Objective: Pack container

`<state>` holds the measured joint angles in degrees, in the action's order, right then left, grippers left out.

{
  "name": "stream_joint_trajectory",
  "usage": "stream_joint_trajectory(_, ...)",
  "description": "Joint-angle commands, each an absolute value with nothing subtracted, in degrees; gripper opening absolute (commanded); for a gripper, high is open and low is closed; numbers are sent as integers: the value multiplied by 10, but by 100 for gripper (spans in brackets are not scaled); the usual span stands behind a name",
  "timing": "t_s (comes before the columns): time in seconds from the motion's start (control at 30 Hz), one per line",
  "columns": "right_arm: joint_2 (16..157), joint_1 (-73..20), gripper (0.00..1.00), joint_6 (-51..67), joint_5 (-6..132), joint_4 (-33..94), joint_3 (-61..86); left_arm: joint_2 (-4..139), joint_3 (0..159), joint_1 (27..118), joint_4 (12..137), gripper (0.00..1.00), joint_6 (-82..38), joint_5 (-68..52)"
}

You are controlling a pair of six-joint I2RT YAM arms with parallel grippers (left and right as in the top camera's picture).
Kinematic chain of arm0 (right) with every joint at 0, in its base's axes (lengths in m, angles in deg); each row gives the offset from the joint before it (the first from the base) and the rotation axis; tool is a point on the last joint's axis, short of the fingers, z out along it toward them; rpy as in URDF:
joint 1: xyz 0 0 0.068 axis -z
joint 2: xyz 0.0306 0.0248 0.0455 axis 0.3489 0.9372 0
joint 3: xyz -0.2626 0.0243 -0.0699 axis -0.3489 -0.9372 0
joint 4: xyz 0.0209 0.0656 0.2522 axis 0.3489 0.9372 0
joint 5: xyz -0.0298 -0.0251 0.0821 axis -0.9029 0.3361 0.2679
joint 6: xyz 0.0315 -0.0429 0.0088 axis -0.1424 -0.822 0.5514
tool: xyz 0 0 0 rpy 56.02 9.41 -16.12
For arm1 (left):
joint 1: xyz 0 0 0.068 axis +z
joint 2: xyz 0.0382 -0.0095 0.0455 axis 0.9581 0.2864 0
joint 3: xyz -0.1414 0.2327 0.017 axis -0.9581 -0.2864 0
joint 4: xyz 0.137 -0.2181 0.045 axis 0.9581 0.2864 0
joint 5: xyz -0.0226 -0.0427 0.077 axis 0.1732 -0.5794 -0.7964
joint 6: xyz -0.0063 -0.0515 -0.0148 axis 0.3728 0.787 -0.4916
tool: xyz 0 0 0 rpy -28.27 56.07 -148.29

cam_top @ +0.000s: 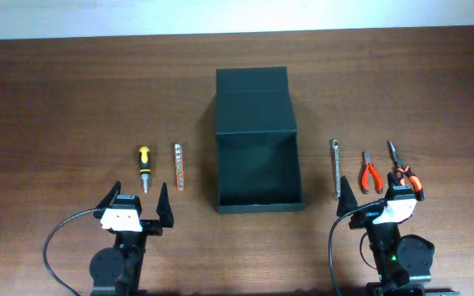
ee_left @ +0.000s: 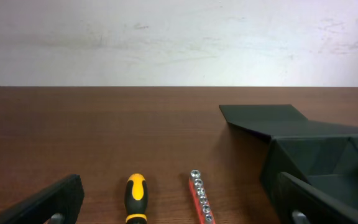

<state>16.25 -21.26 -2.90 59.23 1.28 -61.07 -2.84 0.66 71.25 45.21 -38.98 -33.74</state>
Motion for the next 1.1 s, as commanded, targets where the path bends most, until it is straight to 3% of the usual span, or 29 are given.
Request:
stream_joint_trajectory(0.0,157,-216,99,-25,594,16,-613,-31,3,717,453,99,-401,-339)
stream_joint_trajectory(0.5,157,-215,99,-24,598,16,-613,-31,3,717,453,99,-401,-339)
stream_joint_trajectory(0.7,157,-215,99,66,645,-11,-605,-30,3,717,453,99,-401,-341)
stream_joint_trajectory(0.93,183,-215,99,48,603,46,-517,-30,3,717,453,99,-401,-339)
stream_joint_trajectory(1.07,270,-215,99,10,556,105,-418,-30,3,717,453,99,-401,-340)
